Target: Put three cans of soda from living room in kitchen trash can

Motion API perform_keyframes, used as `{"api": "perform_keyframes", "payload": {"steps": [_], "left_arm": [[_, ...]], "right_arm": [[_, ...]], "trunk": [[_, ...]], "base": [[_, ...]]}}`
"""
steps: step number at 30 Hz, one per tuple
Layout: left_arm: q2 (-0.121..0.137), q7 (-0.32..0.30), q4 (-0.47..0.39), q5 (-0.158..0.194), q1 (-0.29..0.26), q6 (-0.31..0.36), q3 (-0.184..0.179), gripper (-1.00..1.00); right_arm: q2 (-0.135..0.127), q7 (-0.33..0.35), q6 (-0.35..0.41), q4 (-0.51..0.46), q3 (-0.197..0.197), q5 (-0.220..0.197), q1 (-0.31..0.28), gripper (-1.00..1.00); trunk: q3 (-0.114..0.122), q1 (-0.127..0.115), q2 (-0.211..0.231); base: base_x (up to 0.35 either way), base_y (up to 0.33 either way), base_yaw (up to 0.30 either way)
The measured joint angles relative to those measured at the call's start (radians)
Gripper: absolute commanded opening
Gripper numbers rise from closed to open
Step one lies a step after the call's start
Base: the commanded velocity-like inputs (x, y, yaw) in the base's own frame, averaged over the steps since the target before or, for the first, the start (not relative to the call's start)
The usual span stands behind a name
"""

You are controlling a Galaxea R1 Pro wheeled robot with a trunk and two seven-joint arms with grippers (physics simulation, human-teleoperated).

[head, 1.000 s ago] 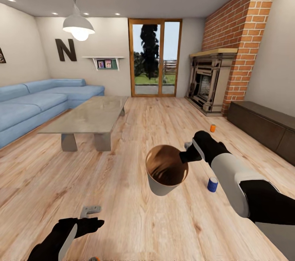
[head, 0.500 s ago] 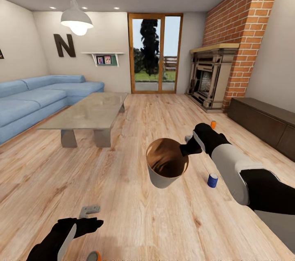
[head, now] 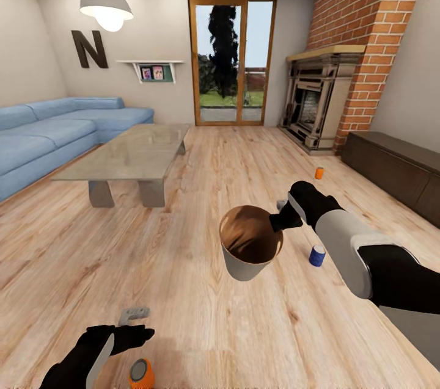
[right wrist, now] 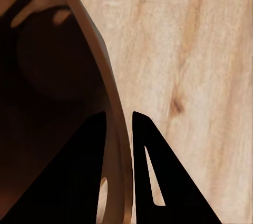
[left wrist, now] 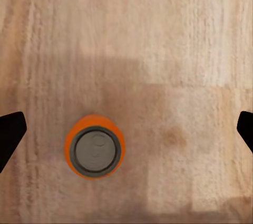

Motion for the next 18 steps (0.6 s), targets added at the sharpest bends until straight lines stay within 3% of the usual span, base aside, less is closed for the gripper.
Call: {"api": "perform_keyframes", "payload": {"steps": [11, 18], "left_arm": [[0.001, 0.001, 0.066, 0.001, -0.002, -0.003, 0.003, 1.0], [0.001, 0.001, 0.063, 0.005, -0.003, -0.007, 0.004, 1.0]], "right_arm": [[0.007, -0.002, 0.0, 0.0, -0.001, -0.003, 0.0, -1.0], [0.006, -0.002, 0.001, 0.0, 0.0, -0.008, -0.001, -1.0]], "trunk": [[-0.06, 0.005, -0.003], [-0.071, 0.005, -0.003]], "base": [[0.0, 0.0, 0.0], [0.001, 0.0, 0.0]]}}
